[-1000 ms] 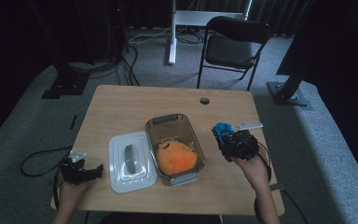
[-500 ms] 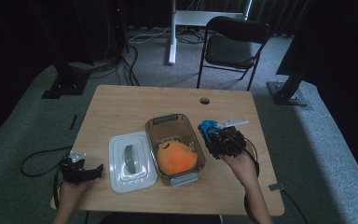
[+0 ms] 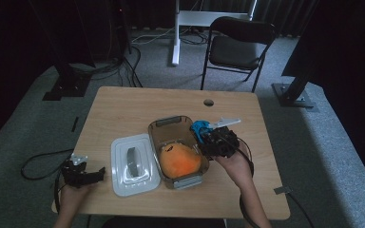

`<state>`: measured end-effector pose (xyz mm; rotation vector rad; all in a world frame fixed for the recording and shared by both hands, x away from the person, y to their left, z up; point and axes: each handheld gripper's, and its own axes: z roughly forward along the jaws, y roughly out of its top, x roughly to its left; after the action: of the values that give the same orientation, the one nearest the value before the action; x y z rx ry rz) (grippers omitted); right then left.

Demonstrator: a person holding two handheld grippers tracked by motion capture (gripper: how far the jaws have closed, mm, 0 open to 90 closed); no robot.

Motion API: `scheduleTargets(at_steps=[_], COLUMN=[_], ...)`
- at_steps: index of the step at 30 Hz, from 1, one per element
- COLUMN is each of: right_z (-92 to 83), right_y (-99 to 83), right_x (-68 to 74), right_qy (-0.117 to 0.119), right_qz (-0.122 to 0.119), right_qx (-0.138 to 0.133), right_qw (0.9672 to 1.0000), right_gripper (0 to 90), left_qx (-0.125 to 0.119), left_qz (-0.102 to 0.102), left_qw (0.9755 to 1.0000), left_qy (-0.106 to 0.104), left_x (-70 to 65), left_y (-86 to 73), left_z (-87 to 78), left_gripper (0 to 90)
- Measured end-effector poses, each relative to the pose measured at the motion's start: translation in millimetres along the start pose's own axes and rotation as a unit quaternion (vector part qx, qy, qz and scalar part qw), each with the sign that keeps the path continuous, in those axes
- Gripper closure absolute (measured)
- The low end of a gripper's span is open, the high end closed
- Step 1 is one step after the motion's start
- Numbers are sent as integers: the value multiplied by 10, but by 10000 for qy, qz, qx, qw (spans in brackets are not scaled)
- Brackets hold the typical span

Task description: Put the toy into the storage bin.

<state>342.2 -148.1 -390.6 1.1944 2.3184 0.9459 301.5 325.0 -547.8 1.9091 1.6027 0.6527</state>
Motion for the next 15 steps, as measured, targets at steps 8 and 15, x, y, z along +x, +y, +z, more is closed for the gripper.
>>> scheduleTargets(at_steps=[8, 15], right_z=[95, 182], right_y=[106, 174], right_x=[161, 294], right_qy=[159, 307], right_qz=[-103, -193], right_qx=[-21, -15], right_qw=[9998, 9993], right_gripper=[249, 249], left_qx=[-3, -2], left_qz=[0, 0], left_qw=[10000, 10000], left_qy=[1, 1], left_x=[0, 0], left_y=[0, 0], left_z=[0, 0], left_gripper=[7, 7])
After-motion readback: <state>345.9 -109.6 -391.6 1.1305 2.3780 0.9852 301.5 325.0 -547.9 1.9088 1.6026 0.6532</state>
